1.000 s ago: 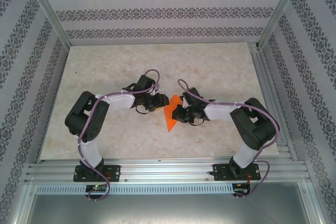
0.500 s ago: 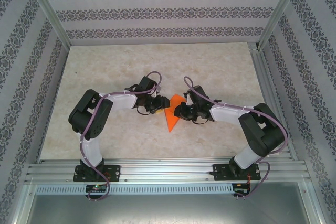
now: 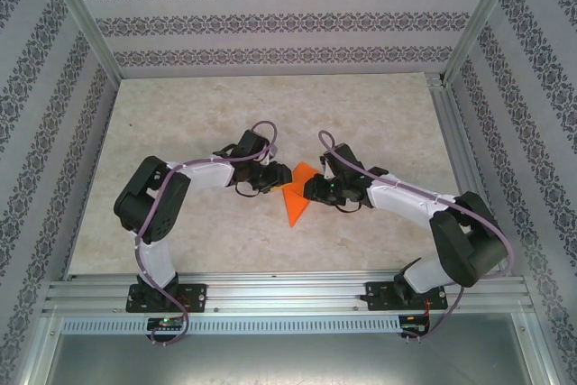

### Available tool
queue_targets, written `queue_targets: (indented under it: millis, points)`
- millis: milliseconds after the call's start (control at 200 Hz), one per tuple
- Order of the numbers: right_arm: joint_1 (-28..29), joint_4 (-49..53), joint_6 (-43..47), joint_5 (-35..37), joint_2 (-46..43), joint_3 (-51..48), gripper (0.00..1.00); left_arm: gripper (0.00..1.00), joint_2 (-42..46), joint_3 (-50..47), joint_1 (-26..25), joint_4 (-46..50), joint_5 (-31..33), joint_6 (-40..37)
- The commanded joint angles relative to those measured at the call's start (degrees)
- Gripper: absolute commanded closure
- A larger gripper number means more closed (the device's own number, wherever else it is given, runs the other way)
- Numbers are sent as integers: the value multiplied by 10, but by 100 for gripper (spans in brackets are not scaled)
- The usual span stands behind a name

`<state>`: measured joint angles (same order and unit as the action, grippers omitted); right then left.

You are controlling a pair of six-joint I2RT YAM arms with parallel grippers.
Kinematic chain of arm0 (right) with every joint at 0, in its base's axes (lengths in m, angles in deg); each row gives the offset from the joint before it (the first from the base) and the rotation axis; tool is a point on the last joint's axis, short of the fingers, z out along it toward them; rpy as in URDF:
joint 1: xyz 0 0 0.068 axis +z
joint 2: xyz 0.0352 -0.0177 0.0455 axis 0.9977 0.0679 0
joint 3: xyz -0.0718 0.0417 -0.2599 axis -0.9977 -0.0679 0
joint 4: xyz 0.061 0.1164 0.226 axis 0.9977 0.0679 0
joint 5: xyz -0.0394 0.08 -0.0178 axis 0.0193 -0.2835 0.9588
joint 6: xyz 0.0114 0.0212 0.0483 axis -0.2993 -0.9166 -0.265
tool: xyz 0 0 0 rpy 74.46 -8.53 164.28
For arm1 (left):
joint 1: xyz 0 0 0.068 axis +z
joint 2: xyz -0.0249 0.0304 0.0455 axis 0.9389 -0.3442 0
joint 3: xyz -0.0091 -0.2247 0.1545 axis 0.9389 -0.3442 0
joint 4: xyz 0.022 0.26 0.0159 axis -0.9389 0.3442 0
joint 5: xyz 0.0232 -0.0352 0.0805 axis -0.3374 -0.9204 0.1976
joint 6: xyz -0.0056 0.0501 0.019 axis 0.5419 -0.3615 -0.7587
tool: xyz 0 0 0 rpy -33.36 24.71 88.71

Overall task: Fold a paper plane with a square sheet of paper (pick it up from the middle)
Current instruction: Rotate the paper at the center of the table.

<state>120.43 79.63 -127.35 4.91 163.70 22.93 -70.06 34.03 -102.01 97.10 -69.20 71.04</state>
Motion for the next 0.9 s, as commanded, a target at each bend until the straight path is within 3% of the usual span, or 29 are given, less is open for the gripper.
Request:
queue_targets:
  millis: [0, 275, 305, 419, 574, 894]
  points:
    - [30, 90, 28, 86, -10, 49, 69, 57, 45, -17, 0, -19, 12, 20]
    - [120, 258, 9, 261, 102, 225, 62, 54, 197, -113, 113, 59, 108, 6]
    - [130, 279, 4, 275, 125, 253, 56, 54, 213, -123, 123, 62, 112, 3]
    - [157, 359, -11, 326, 212, 351, 55, 54, 260, -164, 165, 63, 113, 5]
    - [178, 444, -26, 354, 319, 465, 57, 52, 305, -201, 211, 71, 101, -4]
    - [199, 545, -18, 396, 442, 607, 55, 51, 328, -218, 233, 79, 76, -26]
